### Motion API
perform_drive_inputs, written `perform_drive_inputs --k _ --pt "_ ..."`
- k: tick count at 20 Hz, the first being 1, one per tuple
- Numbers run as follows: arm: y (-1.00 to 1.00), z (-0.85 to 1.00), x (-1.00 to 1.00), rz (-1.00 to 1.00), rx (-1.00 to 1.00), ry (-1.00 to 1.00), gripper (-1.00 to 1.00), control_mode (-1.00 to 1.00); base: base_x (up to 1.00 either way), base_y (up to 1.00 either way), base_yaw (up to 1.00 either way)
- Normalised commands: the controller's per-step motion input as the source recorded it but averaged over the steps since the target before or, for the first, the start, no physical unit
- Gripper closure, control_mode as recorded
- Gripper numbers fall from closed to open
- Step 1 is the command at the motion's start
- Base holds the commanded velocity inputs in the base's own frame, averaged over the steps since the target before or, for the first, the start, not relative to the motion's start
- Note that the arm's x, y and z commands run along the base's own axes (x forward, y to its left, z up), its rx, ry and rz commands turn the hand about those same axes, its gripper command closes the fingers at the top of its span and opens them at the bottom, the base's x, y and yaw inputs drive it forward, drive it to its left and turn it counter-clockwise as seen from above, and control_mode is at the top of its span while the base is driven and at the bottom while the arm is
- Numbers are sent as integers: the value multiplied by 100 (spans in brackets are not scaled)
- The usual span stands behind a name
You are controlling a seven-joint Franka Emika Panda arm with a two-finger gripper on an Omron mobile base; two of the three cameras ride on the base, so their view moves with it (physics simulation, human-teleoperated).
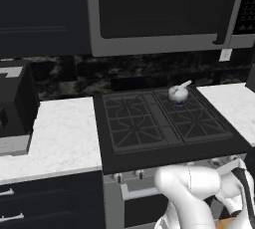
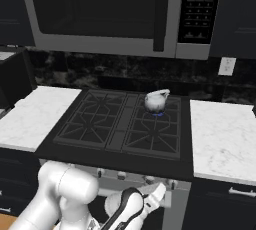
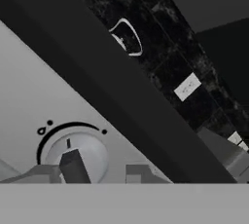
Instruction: Turn off the rear right burner of the stove.
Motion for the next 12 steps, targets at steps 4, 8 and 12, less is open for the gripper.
perform_drive_inputs --k 4,8,12 --pt "-1 75 0 -26 46 -9 100 -100 0 0 0" --pt "-7 89 0 -23 39 -12 100 -100 0 0 0" --pt "-20 97 3 -21 34 -13 100 -100 0 0 0"
